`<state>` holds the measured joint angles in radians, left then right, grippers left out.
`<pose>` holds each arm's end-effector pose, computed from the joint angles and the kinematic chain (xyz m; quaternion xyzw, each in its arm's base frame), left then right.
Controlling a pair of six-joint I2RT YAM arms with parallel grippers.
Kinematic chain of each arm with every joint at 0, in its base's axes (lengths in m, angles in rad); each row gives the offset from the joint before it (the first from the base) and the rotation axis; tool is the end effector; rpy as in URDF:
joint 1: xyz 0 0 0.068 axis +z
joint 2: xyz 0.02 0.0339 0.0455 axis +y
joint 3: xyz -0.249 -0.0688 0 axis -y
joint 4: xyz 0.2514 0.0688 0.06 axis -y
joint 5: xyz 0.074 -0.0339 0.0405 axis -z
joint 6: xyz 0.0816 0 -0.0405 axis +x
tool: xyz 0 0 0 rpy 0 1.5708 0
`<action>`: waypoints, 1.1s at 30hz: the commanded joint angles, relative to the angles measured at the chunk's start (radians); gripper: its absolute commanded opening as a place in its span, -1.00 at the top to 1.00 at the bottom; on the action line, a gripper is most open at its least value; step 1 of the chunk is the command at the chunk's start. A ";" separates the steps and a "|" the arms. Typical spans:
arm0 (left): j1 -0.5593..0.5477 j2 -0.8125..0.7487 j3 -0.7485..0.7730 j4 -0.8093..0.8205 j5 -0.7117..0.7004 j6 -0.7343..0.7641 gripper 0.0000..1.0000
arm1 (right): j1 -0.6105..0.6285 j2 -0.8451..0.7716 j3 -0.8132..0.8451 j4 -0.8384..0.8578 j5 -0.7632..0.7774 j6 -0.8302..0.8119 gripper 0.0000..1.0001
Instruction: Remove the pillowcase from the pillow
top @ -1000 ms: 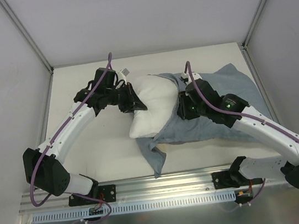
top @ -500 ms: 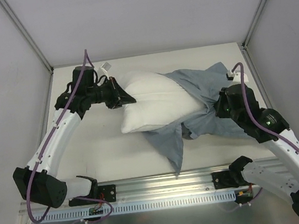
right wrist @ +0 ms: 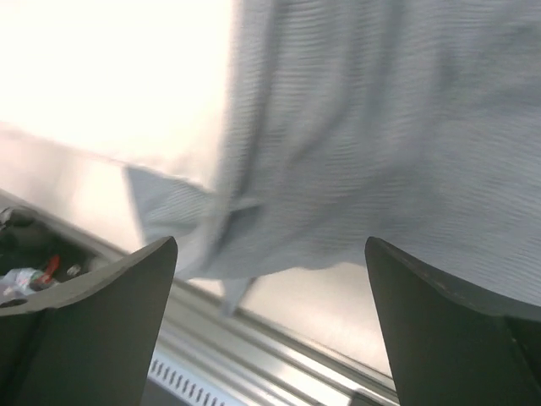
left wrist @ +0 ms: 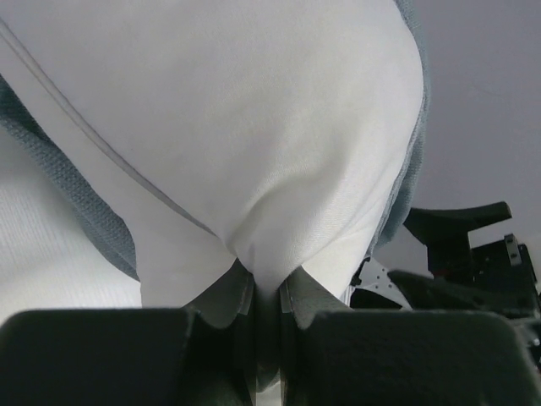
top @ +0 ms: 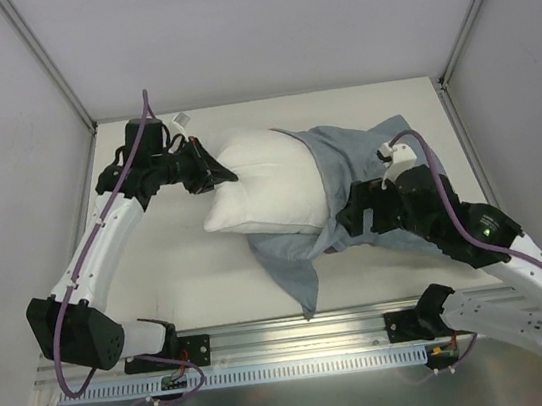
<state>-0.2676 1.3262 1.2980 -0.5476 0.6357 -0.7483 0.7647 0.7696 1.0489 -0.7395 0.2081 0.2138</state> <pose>0.3053 -0.1339 0.3319 -0.0538 0.8463 -0.4605 0.2625 0.1590 0.1292 0.3454 -0.1772 0.8282 0.1685 0.5043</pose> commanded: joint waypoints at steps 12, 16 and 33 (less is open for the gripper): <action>0.004 -0.004 0.093 0.083 -0.004 -0.048 1.00 | 0.410 0.378 -0.006 0.130 0.310 0.246 -0.70; 0.010 -0.019 0.090 0.080 -0.004 -0.045 1.00 | 0.345 0.407 -0.062 0.134 0.399 0.266 0.98; 0.007 -0.209 -0.238 0.087 0.021 0.023 -0.42 | 0.228 -0.066 -0.238 -0.064 0.286 0.156 0.04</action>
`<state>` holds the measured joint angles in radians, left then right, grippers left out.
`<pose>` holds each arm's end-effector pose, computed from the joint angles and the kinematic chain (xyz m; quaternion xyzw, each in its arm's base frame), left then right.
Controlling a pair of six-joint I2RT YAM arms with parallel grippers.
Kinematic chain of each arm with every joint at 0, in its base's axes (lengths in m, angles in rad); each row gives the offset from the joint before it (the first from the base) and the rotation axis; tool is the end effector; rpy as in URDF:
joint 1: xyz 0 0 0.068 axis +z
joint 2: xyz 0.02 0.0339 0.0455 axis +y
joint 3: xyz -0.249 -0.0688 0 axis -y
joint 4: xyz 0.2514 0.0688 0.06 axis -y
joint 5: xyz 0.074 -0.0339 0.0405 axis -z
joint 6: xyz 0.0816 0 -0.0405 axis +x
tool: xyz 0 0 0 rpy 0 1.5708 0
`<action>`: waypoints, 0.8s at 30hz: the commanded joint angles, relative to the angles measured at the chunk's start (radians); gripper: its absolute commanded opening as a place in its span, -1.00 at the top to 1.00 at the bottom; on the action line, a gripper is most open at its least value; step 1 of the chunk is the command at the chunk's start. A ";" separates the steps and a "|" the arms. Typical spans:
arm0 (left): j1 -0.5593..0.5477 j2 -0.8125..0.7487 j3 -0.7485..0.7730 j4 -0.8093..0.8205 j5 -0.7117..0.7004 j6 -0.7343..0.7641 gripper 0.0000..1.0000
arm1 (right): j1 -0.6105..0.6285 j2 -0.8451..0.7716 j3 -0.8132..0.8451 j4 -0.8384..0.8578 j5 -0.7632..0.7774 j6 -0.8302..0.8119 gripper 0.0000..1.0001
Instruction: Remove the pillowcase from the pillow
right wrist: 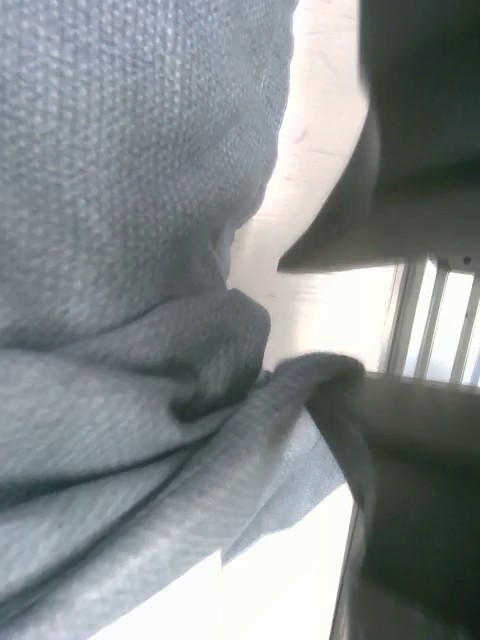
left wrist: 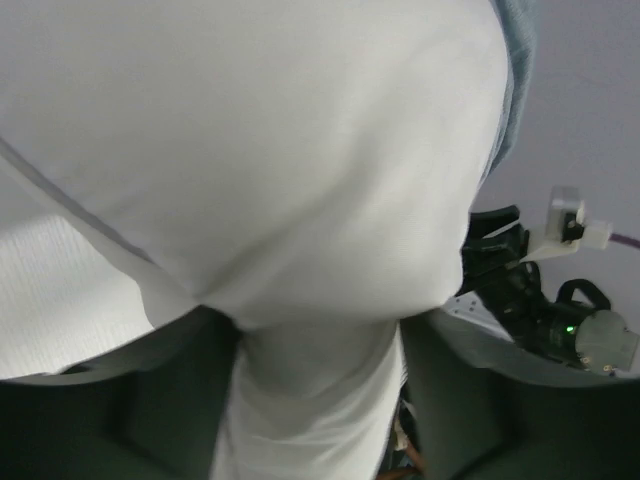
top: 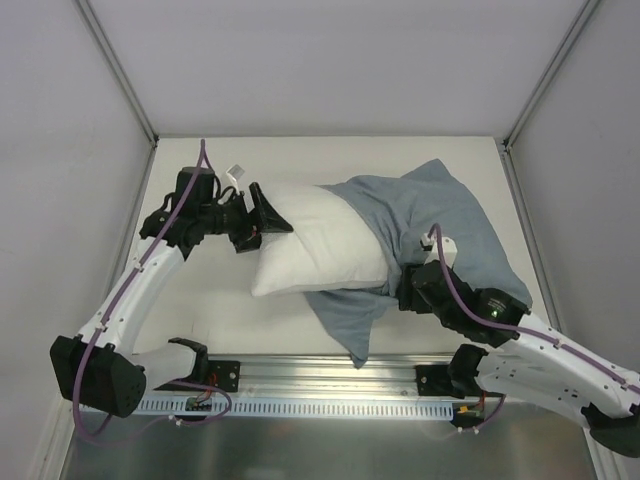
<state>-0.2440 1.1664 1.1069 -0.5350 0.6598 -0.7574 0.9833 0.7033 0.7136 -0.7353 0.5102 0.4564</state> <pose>0.2706 -0.1189 0.3098 -0.0652 0.8468 -0.4640 0.2519 0.1382 0.1357 0.2408 -0.1298 0.8789 0.0888 0.4503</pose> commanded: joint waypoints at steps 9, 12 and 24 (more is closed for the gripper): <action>0.047 -0.086 0.096 -0.069 -0.117 0.170 -0.97 | 0.011 0.079 0.357 -0.022 -0.173 -0.353 -0.73; 0.112 -0.041 0.129 -0.089 -0.195 0.130 -0.91 | 0.008 0.146 0.438 -0.027 -0.151 -0.390 -0.75; 0.117 0.329 0.249 -0.088 -0.252 0.053 -0.97 | -0.271 0.788 1.040 -0.140 -0.381 -0.516 -0.87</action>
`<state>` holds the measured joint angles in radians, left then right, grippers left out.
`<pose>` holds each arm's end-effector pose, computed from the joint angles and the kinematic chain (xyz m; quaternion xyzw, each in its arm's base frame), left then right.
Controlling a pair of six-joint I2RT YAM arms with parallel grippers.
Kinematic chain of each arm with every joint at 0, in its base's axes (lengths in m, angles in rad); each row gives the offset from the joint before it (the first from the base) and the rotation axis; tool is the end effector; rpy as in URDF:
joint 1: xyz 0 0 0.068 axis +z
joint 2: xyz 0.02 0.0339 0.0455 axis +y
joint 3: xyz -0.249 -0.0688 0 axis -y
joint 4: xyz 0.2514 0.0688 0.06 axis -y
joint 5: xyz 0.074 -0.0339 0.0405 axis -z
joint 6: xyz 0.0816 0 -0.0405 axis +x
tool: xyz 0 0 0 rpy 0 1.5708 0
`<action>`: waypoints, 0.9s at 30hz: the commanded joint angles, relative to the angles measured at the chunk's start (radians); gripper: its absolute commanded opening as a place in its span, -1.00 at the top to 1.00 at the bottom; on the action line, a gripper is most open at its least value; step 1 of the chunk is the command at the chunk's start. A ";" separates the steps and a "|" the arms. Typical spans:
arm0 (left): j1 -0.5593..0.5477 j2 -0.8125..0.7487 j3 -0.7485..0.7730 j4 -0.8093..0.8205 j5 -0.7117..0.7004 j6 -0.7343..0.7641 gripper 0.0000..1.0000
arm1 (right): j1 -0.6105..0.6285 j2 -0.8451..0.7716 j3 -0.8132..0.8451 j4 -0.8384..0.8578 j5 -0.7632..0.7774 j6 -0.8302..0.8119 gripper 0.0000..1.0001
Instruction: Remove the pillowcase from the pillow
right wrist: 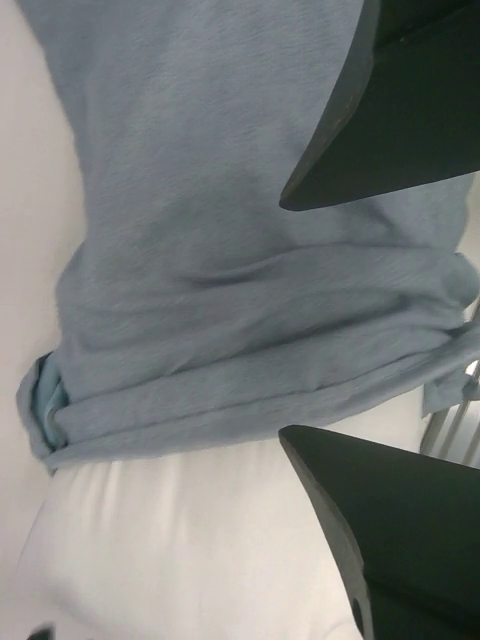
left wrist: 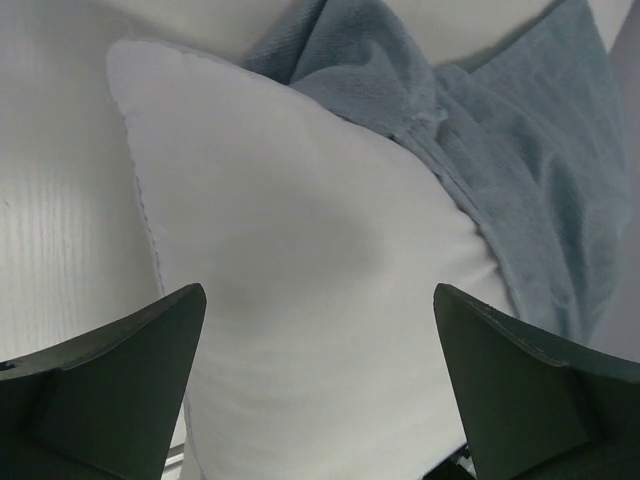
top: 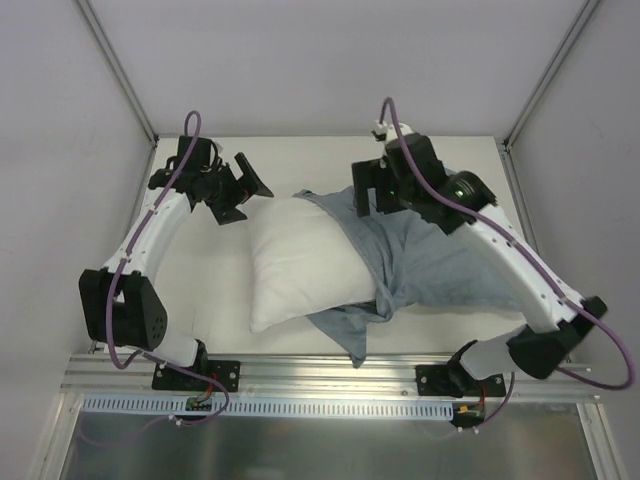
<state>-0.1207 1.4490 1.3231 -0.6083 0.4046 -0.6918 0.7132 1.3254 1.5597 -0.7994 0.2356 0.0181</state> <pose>0.3508 -0.0749 0.2888 -0.1738 0.8819 -0.3259 0.2930 0.2542 0.1947 0.3896 -0.2431 0.8374 0.0749 0.4838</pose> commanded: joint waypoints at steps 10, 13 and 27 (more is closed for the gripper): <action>-0.167 0.200 0.008 0.015 0.042 0.026 0.89 | 0.006 0.677 0.638 -0.167 -0.208 -0.093 -0.90; -0.172 0.168 -0.022 0.031 0.053 0.023 1.00 | 0.003 0.733 0.631 -0.166 -0.208 -0.080 -0.80; -0.174 -0.143 -0.165 0.064 0.077 0.046 1.00 | -0.147 0.491 0.398 -0.031 -0.091 0.029 0.99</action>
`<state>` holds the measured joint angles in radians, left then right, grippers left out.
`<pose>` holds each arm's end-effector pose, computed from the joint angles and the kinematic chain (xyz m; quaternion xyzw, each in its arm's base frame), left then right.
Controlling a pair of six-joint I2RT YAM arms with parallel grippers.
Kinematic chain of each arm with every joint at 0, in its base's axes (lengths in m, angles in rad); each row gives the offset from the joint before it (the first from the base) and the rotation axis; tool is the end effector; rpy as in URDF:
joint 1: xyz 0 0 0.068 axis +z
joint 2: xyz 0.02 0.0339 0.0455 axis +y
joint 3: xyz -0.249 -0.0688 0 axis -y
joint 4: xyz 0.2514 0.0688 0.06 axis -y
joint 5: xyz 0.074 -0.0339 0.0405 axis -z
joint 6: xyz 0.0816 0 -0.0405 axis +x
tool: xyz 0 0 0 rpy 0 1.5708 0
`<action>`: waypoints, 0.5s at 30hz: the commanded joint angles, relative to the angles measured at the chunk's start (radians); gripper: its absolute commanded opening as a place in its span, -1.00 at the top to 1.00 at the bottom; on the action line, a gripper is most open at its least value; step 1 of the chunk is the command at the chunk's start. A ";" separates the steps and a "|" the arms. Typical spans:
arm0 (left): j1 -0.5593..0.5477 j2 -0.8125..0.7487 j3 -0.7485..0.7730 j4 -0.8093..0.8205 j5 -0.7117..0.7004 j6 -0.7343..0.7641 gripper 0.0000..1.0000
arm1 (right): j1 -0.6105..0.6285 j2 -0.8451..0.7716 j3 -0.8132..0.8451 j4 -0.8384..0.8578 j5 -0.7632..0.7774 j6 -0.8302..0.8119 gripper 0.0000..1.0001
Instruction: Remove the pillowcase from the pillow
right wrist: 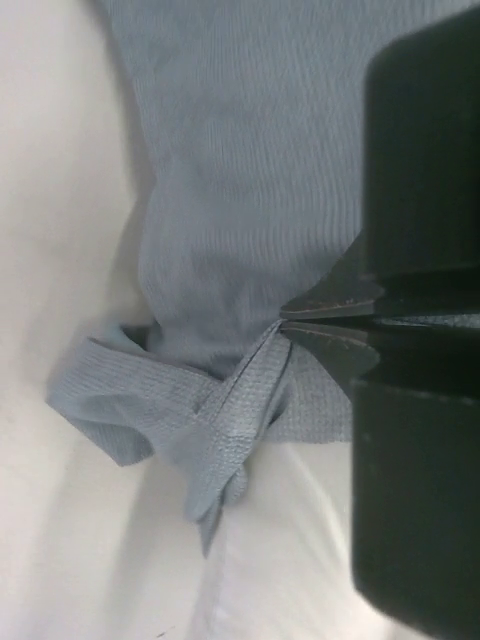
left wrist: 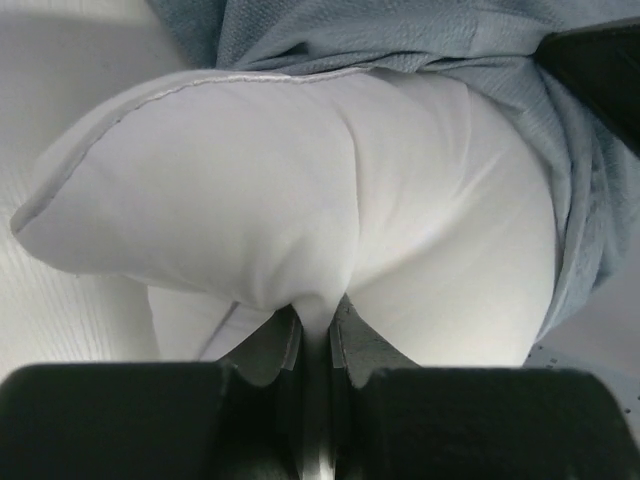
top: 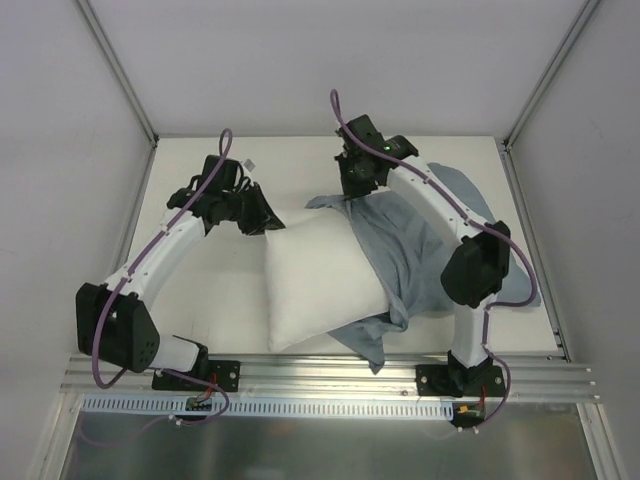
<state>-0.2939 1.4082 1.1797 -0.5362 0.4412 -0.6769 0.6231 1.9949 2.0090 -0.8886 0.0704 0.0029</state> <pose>0.3199 -0.1332 0.2584 -0.0866 0.8975 -0.3566 0.2446 0.3872 0.2712 0.2848 -0.2752 0.8983 0.0735 0.3346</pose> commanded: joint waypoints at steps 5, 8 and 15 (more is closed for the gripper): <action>0.001 -0.176 -0.041 -0.008 0.044 0.031 1.00 | -0.163 -0.376 -0.214 0.161 0.135 0.100 0.99; 0.028 -0.245 -0.035 -0.010 0.060 0.030 1.00 | -0.236 -0.488 -0.298 0.181 0.186 0.118 0.99; 0.222 -0.328 0.090 -0.065 0.129 0.050 1.00 | -0.384 -0.651 -0.449 0.215 0.143 0.123 0.99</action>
<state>-0.1566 1.1332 1.1748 -0.5484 0.5484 -0.6621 0.2848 1.3911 1.5715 -0.7681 0.1158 0.1310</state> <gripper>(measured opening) 0.056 0.016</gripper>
